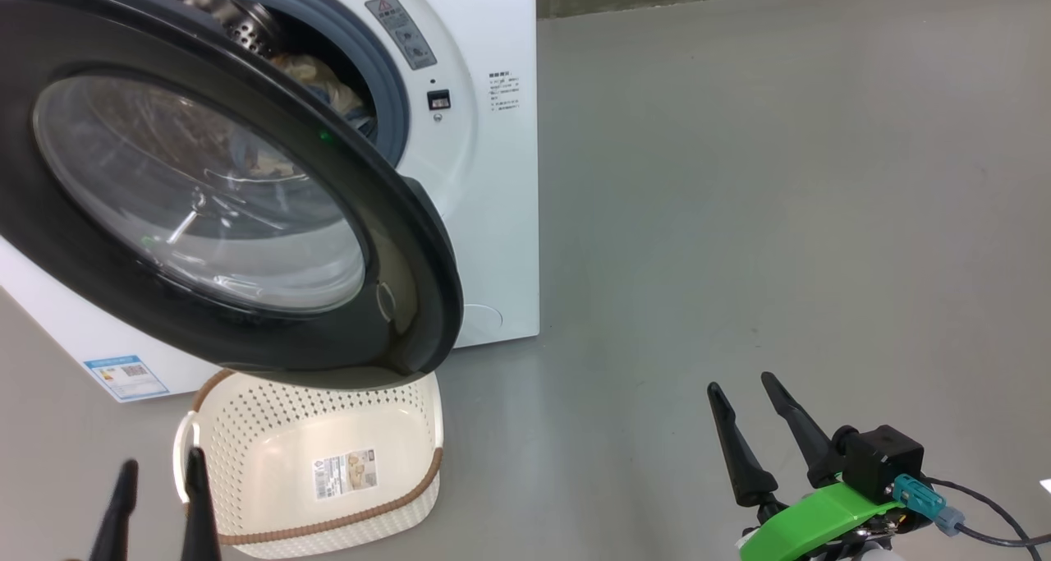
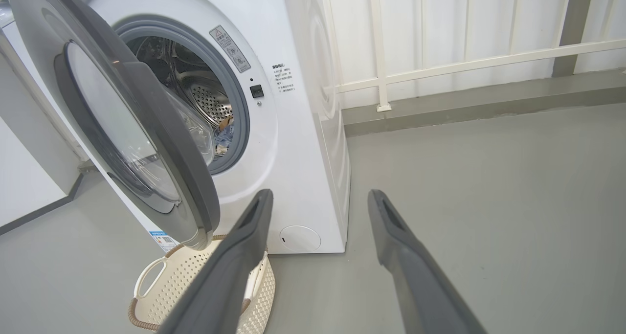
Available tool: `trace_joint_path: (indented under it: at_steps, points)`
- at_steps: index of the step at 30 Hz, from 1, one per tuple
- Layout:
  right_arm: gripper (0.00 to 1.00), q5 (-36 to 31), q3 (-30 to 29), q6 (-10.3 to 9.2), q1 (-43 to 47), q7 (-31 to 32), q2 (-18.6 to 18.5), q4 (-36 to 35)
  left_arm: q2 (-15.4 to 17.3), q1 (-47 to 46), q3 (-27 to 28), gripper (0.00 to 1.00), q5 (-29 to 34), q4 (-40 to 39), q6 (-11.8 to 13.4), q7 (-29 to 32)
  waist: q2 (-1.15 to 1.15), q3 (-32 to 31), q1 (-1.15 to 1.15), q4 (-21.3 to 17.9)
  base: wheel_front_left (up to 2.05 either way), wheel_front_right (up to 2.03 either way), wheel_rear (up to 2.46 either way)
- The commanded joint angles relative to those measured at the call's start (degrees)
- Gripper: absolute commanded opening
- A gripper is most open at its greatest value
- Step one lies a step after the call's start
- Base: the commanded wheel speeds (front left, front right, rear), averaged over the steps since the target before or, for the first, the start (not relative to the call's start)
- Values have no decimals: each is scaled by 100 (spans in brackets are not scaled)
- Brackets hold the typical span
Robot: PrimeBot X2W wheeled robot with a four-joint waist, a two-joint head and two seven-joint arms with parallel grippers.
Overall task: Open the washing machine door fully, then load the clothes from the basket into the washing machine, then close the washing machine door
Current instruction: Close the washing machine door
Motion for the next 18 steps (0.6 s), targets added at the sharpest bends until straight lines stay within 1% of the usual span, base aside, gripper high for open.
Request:
trace_joint_path:
  at_steps: [1,4,7,13,18]
  points:
    - [100,-57,139,36,-63,-70,13,-163,23,-43,237,100,241,-41,-18,-46,0,-3,0,-3,0,0,0]
    - [100,-63,134,36,-56,-70,13,-169,-13,-2,258,100,669,91,-18,-46,0,-7,0,-7,0,0,0]
    - [100,-70,132,36,-46,-70,13,-181,-44,12,254,100,947,204,-18,-46,0,-7,0,-10,0,0,0]
    - [100,-78,131,36,-36,-70,13,-182,-89,20,291,100,1256,391,-7,-46,0,-14,0,-14,0,0,0]
    - [100,-88,128,36,-40,-70,13,-171,-114,21,318,100,1374,469,-3,-47,0,-30,0,-22,0,0,0]
